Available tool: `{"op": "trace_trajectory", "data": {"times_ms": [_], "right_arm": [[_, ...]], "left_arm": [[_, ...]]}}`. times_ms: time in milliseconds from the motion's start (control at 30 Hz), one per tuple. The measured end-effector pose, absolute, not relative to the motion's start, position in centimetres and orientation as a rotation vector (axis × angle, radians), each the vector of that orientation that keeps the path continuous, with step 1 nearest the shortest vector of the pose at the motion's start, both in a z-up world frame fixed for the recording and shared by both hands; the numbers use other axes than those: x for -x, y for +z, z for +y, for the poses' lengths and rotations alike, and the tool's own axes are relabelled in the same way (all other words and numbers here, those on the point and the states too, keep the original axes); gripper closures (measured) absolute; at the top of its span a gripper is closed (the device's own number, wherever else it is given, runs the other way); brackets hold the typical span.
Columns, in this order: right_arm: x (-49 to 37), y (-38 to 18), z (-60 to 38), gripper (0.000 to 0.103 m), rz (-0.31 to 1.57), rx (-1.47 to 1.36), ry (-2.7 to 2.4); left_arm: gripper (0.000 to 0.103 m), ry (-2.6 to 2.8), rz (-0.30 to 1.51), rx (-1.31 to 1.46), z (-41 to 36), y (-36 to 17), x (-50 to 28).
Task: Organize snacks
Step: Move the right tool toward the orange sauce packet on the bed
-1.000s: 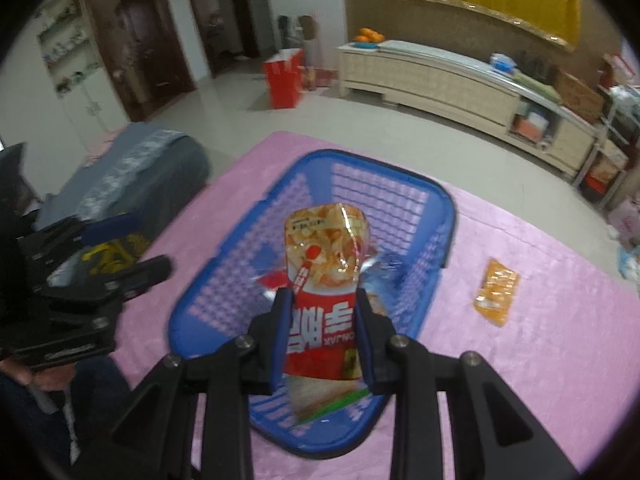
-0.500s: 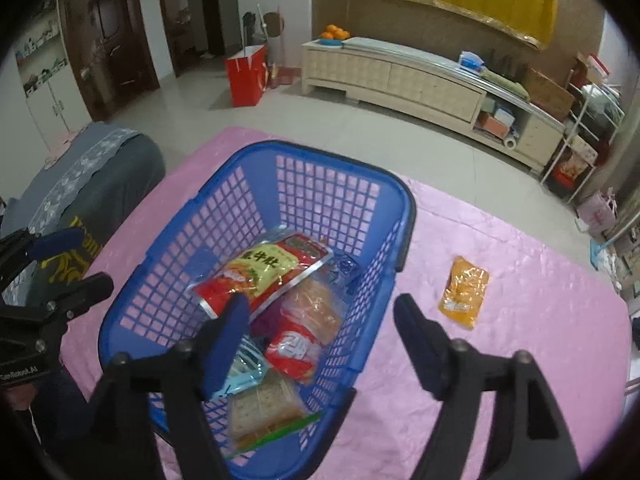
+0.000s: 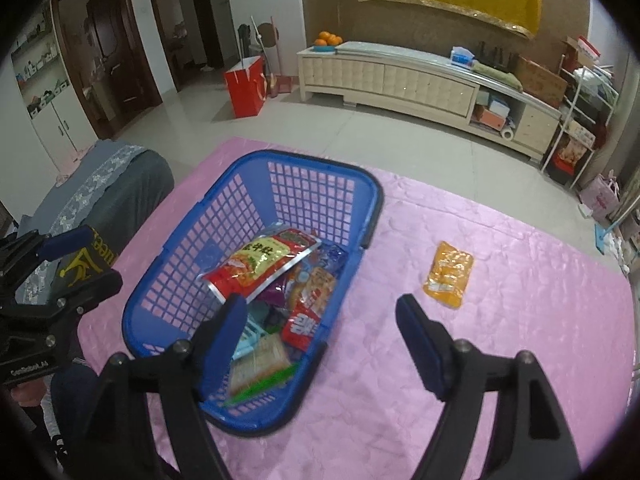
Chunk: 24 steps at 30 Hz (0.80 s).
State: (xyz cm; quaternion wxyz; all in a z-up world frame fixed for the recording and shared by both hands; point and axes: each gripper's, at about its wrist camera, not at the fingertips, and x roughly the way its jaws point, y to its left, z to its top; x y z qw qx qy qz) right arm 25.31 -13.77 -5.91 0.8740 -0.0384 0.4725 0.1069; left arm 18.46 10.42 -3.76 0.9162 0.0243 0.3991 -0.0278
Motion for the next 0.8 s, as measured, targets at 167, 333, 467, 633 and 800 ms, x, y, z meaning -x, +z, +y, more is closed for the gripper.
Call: {"op": "trace_trajectory", "data": {"times_ms": [167,333,467,633,800], "right_arm": [[-24.4,-4.7,-15.8,0.023,0.974,0.068,0.21],[-24.1,-3.8,-17.5,0.023,0.964,0.044,0.198],[-24.3,-3.5,-19.1,0.023,0.973,0.009,0.181],[-25.3,-3.2,-21.1,0.023,0.993,-0.036,0.144],[-27.0,-3.2,-22.2,0.023,1.021,-0.04,0.114]], "left_arm": [[0.035,-0.08,0.814,-0.087,8.1,-2.8,-18.7],[0.029,-0.087,0.805,-0.113,6.4,-1.9,-19.4],[0.029,-0.092,0.803,-0.113,5.2,-1.2,-20.1],[0.025,-0.084,0.818,-0.115,4.7,-0.9,-21.7],[0.025,-0.07,0.873,-0.072,5.0,-1.4,-24.0]]}}
